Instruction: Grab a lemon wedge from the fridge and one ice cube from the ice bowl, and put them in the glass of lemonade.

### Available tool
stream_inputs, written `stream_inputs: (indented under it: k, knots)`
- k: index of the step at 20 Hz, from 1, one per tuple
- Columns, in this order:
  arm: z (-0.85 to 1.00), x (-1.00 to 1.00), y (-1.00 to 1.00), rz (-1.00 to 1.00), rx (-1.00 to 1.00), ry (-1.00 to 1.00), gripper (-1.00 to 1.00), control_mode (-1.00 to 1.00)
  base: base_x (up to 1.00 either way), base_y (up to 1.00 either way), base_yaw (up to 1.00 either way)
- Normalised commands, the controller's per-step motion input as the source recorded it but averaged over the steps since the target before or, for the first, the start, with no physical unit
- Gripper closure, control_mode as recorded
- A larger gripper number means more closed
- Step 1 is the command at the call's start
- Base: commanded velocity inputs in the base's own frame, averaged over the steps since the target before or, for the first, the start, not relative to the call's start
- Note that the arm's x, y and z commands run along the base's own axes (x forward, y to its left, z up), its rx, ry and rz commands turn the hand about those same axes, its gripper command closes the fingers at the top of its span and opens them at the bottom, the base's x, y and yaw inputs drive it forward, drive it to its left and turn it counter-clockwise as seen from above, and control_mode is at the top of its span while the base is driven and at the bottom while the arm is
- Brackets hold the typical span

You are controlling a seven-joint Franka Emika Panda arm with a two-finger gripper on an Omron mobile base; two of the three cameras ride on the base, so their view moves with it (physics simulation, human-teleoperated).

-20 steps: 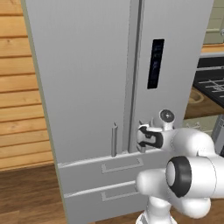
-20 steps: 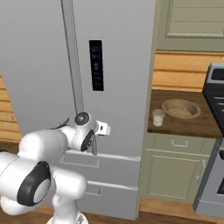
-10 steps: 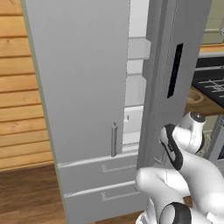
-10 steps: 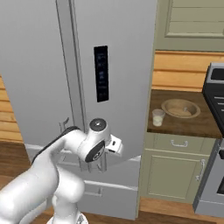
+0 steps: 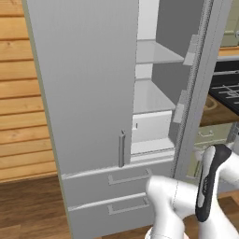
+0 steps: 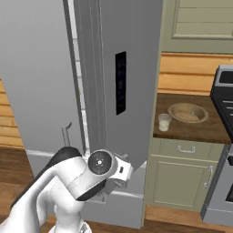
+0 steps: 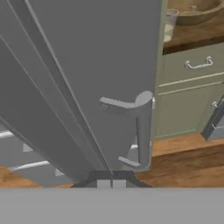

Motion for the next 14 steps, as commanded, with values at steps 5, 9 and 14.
stream_inputs:
  k: [5,9,14]
  knots:
    - [1.0,-0.83,0.21,0.0,0.0,-0.18,1.0,-1.0,0.0,0.0,0.0]
    - [1.0,-0.27,0.55,0.0,-0.01,-0.01,1.0,-1.0,0.0,0.0,0.0]
    - [1.0,-0.06,0.85,0.0,-0.06,0.08,1.0,-1.0,0.0,0.0,0.0]
